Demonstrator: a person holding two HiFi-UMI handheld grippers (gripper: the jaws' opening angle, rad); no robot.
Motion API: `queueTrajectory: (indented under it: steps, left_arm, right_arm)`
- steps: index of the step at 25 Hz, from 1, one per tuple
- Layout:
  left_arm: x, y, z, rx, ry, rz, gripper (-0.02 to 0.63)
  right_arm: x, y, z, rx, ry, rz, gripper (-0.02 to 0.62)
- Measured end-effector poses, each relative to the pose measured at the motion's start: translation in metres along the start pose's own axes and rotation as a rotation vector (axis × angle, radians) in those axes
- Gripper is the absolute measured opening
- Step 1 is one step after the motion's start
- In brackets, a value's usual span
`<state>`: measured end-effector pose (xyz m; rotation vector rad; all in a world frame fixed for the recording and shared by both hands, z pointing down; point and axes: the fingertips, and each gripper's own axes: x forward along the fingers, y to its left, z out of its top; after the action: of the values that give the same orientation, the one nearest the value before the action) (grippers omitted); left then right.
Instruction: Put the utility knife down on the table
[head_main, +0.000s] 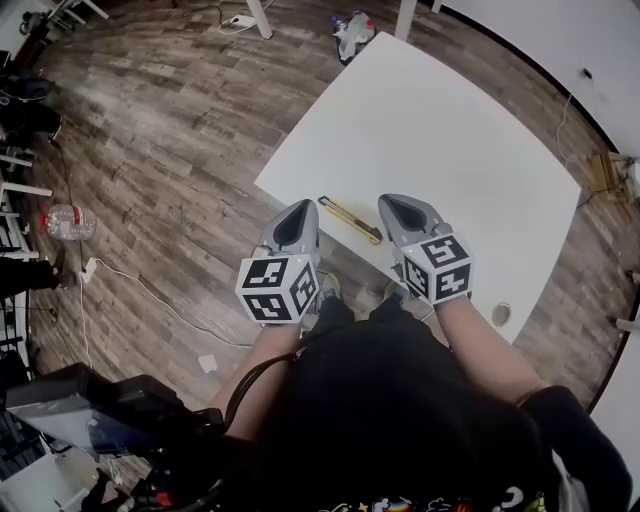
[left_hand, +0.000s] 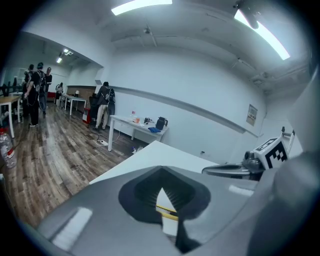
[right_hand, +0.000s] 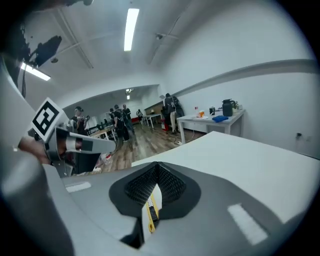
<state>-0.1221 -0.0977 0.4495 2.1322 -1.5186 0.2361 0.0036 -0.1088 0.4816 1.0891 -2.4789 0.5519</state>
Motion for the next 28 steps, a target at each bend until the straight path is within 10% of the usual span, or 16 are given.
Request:
queueTrajectory:
  steps: [28]
  left_arm:
    - [-0.025, -0.031, 0.029, 0.109, -0.073, 0.027, 0.0]
  right_arm:
    - [-0.082, -0.016, 0.046, 0.008, -0.202, -0.123, 0.023]
